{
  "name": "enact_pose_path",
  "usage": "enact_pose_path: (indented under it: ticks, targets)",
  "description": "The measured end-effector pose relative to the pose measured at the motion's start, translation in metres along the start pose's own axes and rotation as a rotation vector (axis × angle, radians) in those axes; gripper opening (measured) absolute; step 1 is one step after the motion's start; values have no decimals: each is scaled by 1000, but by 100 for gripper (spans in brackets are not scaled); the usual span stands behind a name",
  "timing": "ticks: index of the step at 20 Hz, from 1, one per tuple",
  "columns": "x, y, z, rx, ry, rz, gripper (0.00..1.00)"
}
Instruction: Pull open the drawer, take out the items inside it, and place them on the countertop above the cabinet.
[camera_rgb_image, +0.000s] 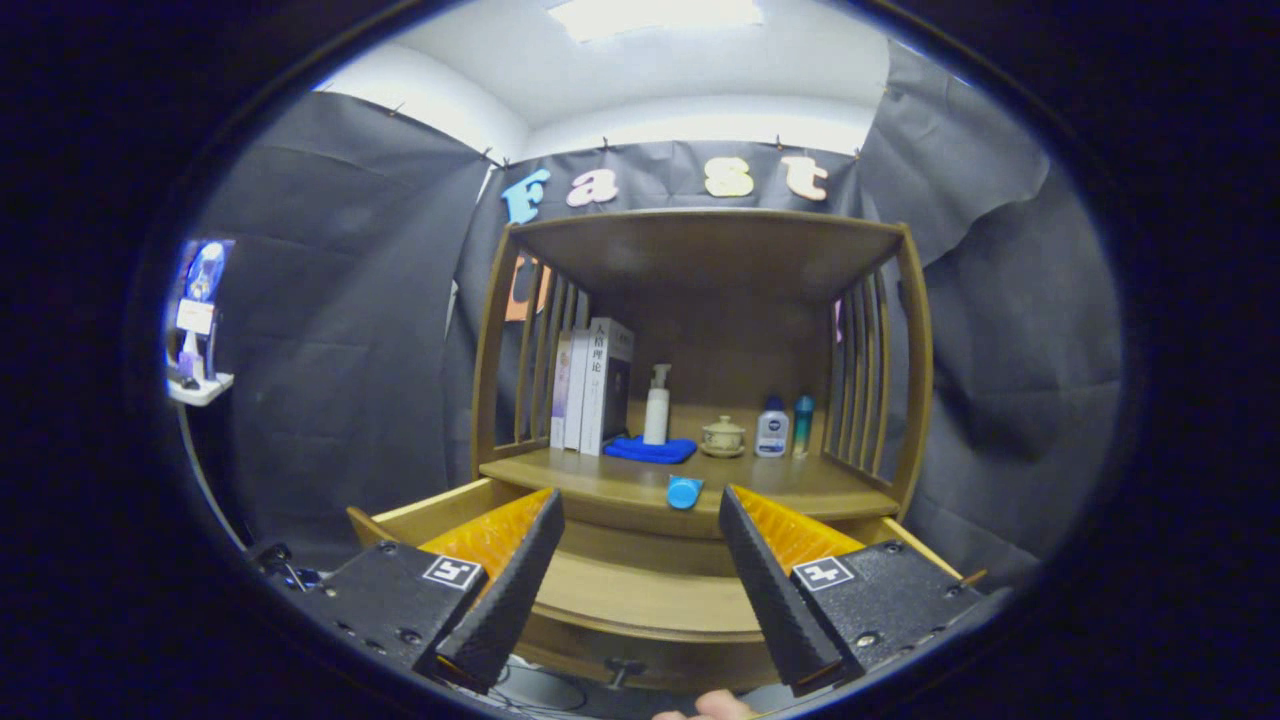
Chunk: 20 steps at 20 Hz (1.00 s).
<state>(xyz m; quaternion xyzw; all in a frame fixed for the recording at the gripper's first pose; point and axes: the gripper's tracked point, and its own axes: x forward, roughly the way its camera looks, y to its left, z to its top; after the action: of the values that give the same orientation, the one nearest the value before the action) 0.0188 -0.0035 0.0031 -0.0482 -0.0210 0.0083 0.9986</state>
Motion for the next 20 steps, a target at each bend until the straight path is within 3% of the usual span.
enact_pose_path:
  ticks: [8, 15, 20]
  targets:
    - [-34, 5, -60, 20, 34, -15, 98]
    - [-29, 3, -97, 49, 104, -52, 98]
    - [-29, 8, -112, -23, 95, -110, 99]
